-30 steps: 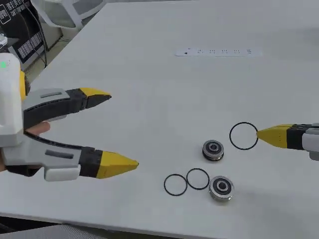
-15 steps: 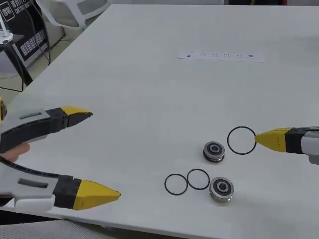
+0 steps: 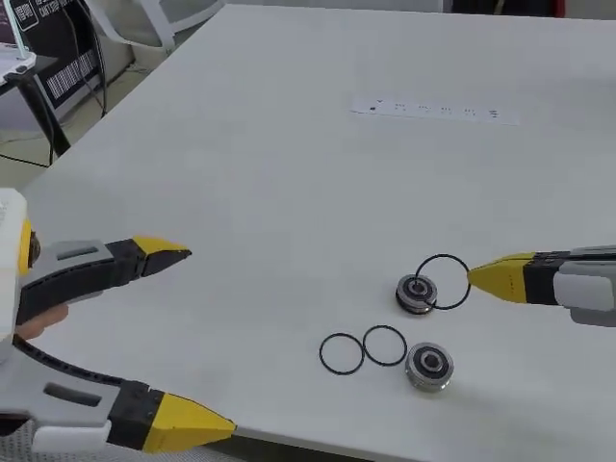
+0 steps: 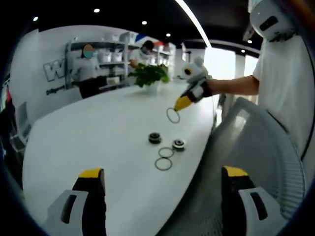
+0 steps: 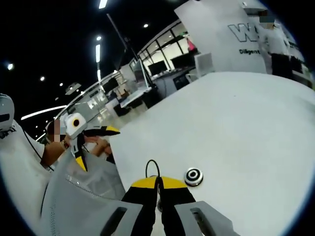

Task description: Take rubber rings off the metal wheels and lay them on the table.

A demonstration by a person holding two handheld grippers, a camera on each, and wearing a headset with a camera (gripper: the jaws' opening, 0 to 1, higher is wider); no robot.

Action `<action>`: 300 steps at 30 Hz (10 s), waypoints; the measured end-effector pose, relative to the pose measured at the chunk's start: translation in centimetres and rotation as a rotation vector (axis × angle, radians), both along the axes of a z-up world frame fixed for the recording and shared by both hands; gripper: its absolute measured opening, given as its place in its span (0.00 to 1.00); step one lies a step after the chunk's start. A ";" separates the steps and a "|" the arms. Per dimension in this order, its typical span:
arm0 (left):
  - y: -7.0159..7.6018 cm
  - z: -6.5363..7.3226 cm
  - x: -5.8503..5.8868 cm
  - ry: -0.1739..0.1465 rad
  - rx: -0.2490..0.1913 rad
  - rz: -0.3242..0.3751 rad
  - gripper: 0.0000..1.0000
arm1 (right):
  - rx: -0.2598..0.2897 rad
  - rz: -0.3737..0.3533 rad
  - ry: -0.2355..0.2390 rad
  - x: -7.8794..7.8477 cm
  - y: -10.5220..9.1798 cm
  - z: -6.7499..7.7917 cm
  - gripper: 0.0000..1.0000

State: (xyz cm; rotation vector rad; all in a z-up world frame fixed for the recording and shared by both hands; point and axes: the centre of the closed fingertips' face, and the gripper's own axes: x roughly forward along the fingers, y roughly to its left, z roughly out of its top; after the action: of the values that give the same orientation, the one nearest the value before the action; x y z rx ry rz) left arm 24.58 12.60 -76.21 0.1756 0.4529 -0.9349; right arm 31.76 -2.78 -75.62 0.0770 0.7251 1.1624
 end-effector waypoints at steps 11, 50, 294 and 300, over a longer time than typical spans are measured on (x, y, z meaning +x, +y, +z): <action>-0.1 0.1 0.2 0.005 -0.017 0.010 1.00 | -0.017 0.062 0.008 -0.4 1.9 -0.7 0.00; -0.2 -1.1 0.1 0.042 -0.007 0.003 1.00 | -0.160 0.246 0.100 -1.8 6.5 -8.3 0.00; -15.4 -8.7 13.7 -0.036 0.073 -0.346 0.14 | 0.108 -0.164 0.250 6.3 -0.2 -8.9 0.00; -15.4 -8.6 13.7 -0.035 0.074 -0.346 0.14 | 0.104 -0.159 0.250 6.2 0.1 -8.8 0.00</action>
State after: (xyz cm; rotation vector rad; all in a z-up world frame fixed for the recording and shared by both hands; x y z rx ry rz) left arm 38.24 -2.77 -84.85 0.3445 0.4324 -1.2526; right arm 37.92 -2.67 -84.40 0.3664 0.8621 1.0476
